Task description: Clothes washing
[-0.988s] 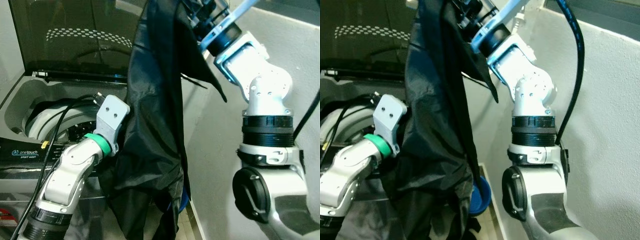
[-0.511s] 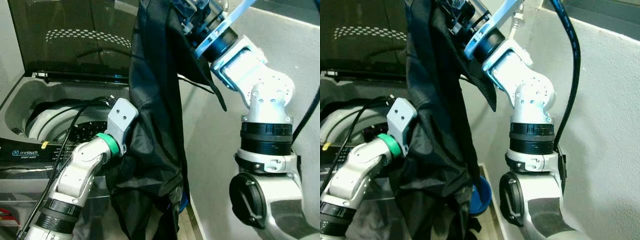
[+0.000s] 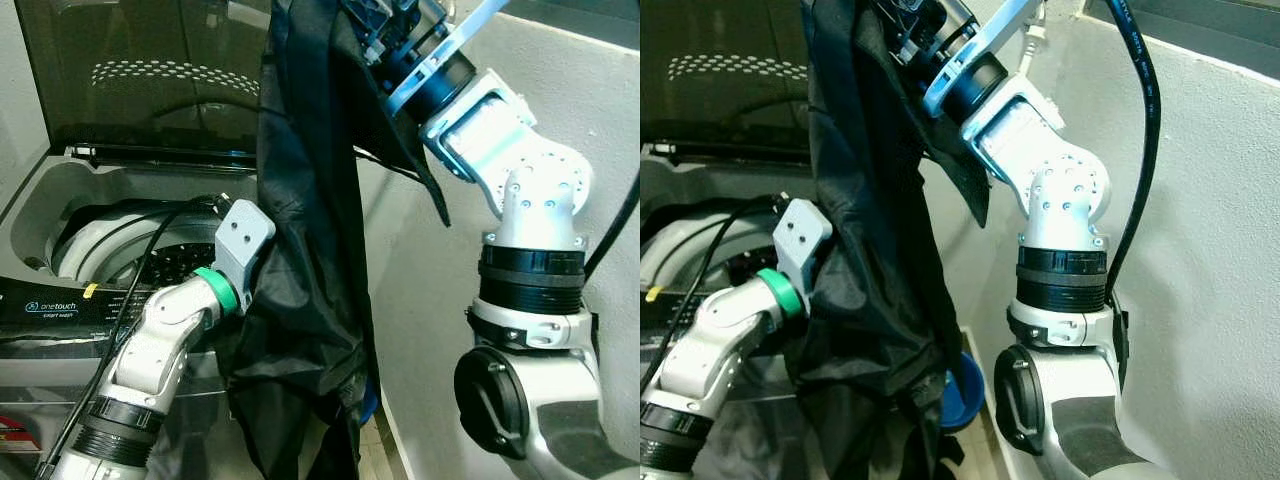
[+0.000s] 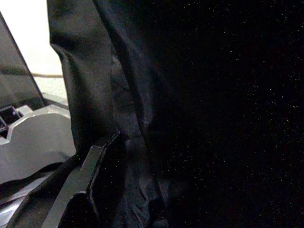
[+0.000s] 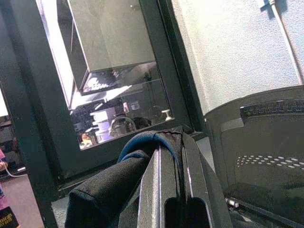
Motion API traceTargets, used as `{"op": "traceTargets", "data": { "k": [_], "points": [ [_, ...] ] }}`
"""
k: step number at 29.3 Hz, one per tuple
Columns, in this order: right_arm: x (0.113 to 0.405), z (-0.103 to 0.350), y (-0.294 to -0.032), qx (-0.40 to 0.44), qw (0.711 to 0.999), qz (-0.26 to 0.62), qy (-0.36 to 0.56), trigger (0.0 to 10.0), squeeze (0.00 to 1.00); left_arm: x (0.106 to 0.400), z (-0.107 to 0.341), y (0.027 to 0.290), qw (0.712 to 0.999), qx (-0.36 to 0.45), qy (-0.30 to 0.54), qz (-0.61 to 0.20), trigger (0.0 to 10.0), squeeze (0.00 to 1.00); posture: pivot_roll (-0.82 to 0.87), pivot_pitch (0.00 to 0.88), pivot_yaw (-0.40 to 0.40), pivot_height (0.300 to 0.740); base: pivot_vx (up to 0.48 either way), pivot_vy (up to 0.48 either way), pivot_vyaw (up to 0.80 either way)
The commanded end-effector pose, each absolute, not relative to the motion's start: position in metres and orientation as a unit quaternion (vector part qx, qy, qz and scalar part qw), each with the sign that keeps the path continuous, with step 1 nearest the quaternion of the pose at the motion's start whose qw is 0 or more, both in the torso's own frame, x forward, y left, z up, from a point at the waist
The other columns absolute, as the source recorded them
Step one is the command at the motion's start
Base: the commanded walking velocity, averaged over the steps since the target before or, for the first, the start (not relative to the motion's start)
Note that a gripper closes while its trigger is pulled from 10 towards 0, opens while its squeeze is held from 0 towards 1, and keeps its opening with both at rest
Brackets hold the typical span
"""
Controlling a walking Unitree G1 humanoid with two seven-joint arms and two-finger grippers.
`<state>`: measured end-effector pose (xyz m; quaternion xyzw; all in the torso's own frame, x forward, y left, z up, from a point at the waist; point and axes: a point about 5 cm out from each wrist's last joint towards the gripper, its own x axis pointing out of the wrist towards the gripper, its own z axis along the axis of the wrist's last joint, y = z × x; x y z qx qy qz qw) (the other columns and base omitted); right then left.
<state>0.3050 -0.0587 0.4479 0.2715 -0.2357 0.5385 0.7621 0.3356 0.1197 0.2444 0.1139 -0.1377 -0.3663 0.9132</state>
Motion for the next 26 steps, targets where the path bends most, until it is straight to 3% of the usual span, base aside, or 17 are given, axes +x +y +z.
{"op": "traceTargets", "data": {
  "k": [1,13,17,26],
  "points": [
    [0.299,0.453,-0.064,0.273,0.754,0.541,-0.253,10.0,0.00,0.332,0.243,0.115,0.906,0.105,-0.139,-0.385,0.0,0.00,0.02,0.007,-0.067,0.740,0.000,0.000,0.00],
    [0.299,0.448,-0.063,0.277,0.751,0.550,-0.238,10.0,0.00,0.319,0.251,0.109,0.883,0.070,-0.169,-0.433,0.0,0.00,0.02,0.012,-0.062,0.740,0.000,0.000,0.00],
    [0.301,0.446,-0.067,0.277,0.755,0.546,-0.236,10.0,0.00,0.303,0.279,0.111,0.872,0.037,-0.239,-0.426,0.0,0.00,0.02,0.008,-0.054,0.740,0.000,0.000,0.00],
    [0.303,0.445,-0.068,0.280,0.756,0.543,-0.235,10.0,0.00,0.296,0.280,0.120,0.884,0.062,-0.245,-0.393,0.0,0.00,0.02,0.007,-0.055,0.740,0.000,0.000,0.00]
  ]
}}
